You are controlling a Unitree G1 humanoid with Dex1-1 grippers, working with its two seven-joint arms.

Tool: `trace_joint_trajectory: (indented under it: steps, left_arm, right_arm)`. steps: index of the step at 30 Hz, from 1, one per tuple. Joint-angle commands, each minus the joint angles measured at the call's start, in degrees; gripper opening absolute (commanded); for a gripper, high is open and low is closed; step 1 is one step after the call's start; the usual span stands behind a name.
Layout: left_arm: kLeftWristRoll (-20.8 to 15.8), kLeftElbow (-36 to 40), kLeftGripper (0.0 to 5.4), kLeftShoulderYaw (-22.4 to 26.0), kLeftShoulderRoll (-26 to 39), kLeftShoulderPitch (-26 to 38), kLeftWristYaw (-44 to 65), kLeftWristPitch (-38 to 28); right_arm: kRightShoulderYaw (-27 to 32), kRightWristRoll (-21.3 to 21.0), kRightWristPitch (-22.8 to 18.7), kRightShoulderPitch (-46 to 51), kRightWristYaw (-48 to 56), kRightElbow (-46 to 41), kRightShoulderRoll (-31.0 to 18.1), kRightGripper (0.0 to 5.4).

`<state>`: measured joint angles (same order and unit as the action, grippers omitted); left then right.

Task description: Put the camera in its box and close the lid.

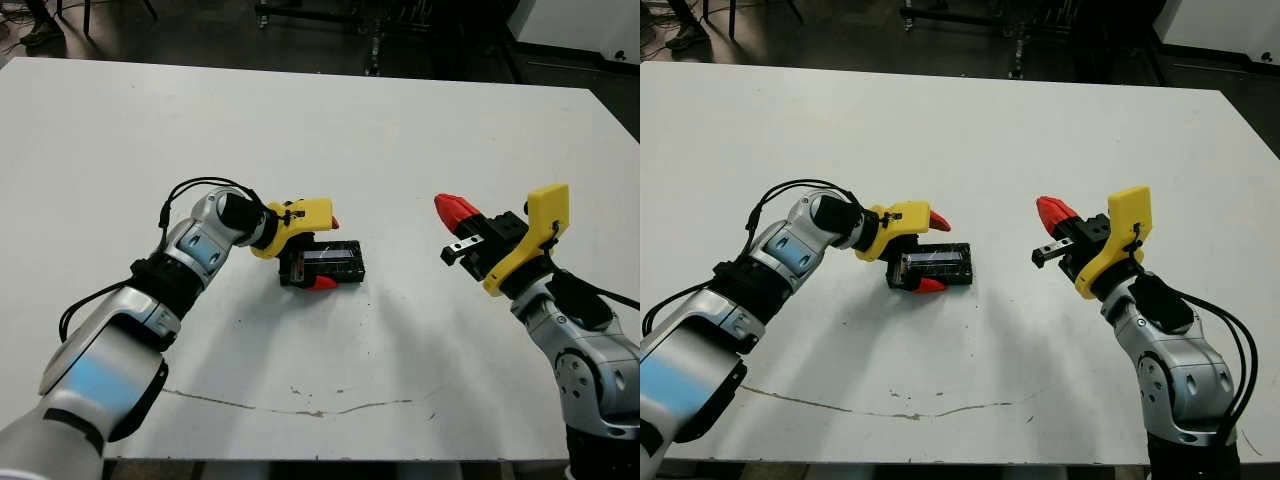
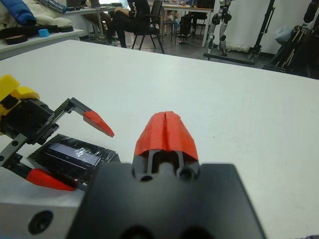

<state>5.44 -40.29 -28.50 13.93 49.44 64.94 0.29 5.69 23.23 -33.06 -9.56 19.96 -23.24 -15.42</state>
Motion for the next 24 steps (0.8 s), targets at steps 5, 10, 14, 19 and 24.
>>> trace_joint_trajectory:
  steps: [5, 10, 14, 19, 24]
  left_arm:
    - [-0.84, -2.43, 5.39, 1.55, 1.66, -4.34, 4.2, 1.12]
    - [-1.84, -0.91, 5.39, 3.25, 4.35, -5.12, 7.33, 3.47]
    - [-1.82, 1.3, 5.39, 3.38, 7.54, -6.29, 9.97, 4.71]
    - [-3.33, 4.81, 5.39, 4.32, 10.68, -7.86, 12.27, 10.54]
    - [-4.99, 7.56, 5.39, 6.01, 13.42, -9.28, 13.47, 11.6]
  right_arm:
    - [-0.03, -0.2, -0.81, 0.11, -0.55, -0.22, -0.82, 0.0]
    - [0.06, 0.07, -0.89, -0.02, -0.51, -0.09, -0.65, 0.0]
    - [0.18, 0.31, -1.0, -0.02, -0.52, -0.08, -0.59, 0.0]
    - [0.22, 0.45, -1.09, 0.01, -0.59, -0.06, -0.53, 0.0]
    - [0.05, 0.2, -0.52, 0.19, -0.62, 0.03, -0.43, 0.0]
